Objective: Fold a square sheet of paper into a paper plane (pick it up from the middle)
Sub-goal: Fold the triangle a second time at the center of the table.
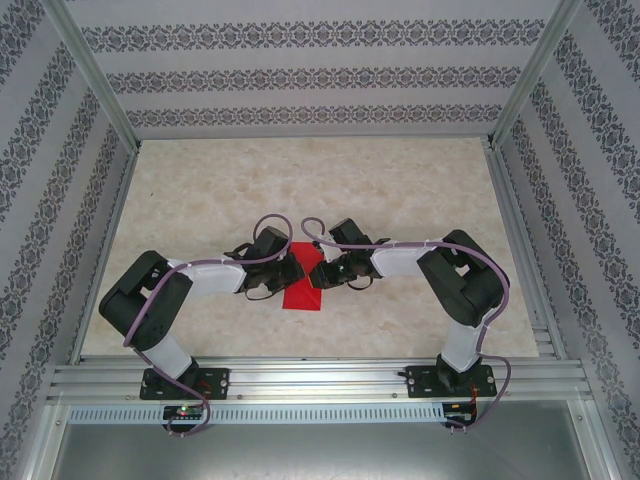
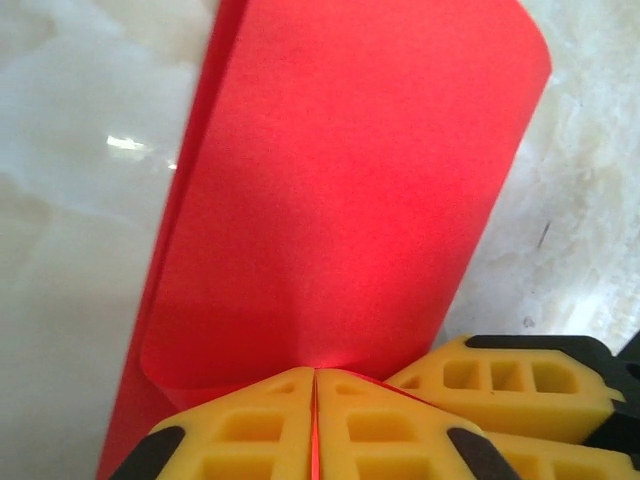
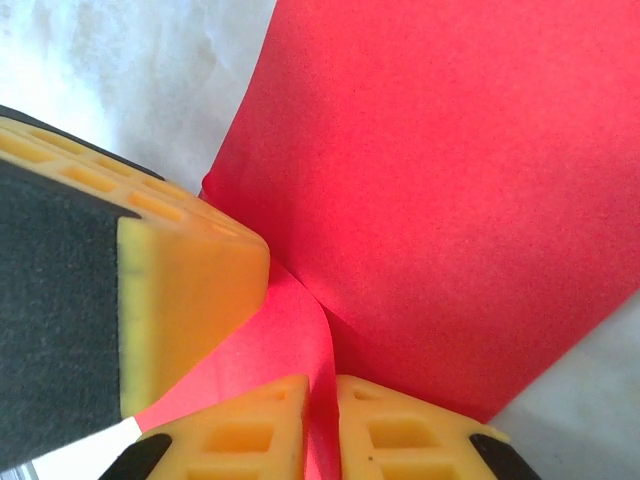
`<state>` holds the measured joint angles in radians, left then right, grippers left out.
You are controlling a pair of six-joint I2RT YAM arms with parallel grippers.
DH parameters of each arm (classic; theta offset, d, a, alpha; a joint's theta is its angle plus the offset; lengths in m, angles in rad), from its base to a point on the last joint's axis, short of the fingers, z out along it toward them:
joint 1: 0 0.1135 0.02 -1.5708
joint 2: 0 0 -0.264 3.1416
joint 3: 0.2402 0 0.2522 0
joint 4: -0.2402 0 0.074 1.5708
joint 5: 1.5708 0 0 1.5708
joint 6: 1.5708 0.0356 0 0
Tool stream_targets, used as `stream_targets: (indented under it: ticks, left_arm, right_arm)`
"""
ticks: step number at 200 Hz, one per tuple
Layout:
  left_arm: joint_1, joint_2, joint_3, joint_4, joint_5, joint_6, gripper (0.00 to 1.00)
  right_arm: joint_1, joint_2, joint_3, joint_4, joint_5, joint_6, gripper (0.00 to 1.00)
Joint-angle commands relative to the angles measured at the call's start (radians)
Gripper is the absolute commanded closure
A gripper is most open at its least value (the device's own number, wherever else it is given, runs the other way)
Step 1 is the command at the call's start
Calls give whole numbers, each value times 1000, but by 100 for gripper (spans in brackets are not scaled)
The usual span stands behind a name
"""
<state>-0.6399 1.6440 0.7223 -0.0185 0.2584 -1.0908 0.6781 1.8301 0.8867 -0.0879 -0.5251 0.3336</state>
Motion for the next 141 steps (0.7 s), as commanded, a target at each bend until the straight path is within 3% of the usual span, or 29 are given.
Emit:
stream_targets:
  ticks: [1,113,141]
  left_arm:
    - [0,-11,-9,19,-26,-11,94]
    - [0,94,-9,-13,-23,2,95]
    - [-1,94,-27,-15,-22,5,95]
  right_arm:
    - [-9,46,-7,-15,43,-25,85]
    - [-8,37,-3,-2,35,3,83]
    - [-10,-20,1,-9,53,32,76]
